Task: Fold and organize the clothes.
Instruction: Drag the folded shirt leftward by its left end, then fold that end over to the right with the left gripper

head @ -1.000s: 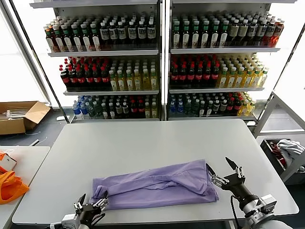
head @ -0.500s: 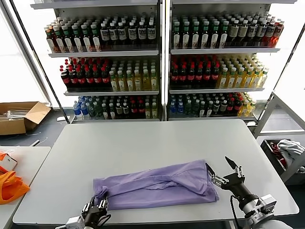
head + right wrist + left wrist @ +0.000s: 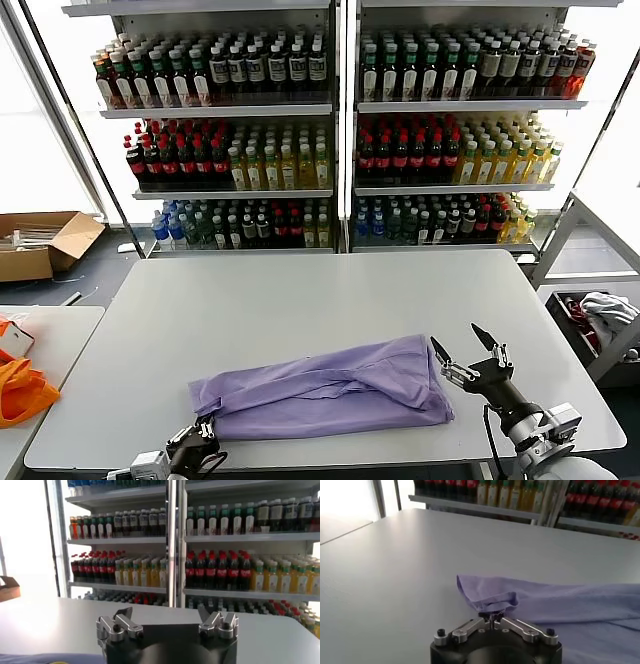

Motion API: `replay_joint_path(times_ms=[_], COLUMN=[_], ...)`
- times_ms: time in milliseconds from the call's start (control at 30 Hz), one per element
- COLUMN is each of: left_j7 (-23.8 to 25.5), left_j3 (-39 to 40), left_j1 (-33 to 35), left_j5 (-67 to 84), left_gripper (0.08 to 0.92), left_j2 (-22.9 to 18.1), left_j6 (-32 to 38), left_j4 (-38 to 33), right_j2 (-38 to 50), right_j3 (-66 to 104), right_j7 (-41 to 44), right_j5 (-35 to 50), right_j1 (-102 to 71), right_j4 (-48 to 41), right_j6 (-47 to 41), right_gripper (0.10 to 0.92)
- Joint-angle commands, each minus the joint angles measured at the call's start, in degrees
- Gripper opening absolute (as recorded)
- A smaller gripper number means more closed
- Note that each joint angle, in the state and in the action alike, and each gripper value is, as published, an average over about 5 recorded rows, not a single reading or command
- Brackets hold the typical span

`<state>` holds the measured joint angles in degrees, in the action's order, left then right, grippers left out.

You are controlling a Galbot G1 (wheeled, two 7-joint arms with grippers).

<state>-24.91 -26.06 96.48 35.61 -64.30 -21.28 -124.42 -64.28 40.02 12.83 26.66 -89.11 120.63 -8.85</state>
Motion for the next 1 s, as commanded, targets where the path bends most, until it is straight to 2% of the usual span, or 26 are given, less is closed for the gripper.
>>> replay_joint_path(times_ms=[33,233,333,400,567,667,833,1000], left_j7=[7.36,11.7,11.91,10.98,9.28,8.07,6.66,6.51], left_j3=[-25.45,-32.93,-31.74,-29.09,-14.48,-2.81,11.56,18.46], left_j1=[-1.31,-3.3,-5.46,-6.53,-7.17,-8.33,-12.2,-16.23], left_j5=[9.54,10.11,10.22,10.2,7.86,4.98,2.75,1.34], left_gripper=[0.105,0.104,0.103,0.103,0.102,0.102,0.102,0.104], left_j2=[14.12,21.22,22.59,21.93,17.4,15.24,12.47,9.41], left_j6=[-2.52,-2.96,-3.9,-4.75,-7.24,-7.89,-7.9,-7.69], left_j4=[2.89,8.39,7.09,3.58,-8.59,-11.83,-10.36,-4.91], right_j2=[-0.15,-0.1,-0.02,-0.01,-0.22,-0.39,-0.91,-1.24], right_j3=[-0.16,-0.19,-0.15,-0.2,-0.48,-0.62,-1.07,-1.6], right_j7=[0.08,0.01,-0.06,-0.14,-0.5,-0.68,-0.86,-1.13], right_j5=[0.59,0.57,0.47,0.39,-0.09,-0.53,-1.65,-2.63], right_j1=[0.28,0.29,0.23,0.29,0.5,0.46,0.22,0.19], right_j4=[-0.4,-0.13,0.22,0.5,1.27,1.75,2.33,2.81], right_j6=[0.27,0.12,-0.23,-0.58,-1.57,-2.03,-2.62,-3.12], right_gripper=[0.823,0.823,0.823,0.823,0.823,0.823,0.823,0.823])
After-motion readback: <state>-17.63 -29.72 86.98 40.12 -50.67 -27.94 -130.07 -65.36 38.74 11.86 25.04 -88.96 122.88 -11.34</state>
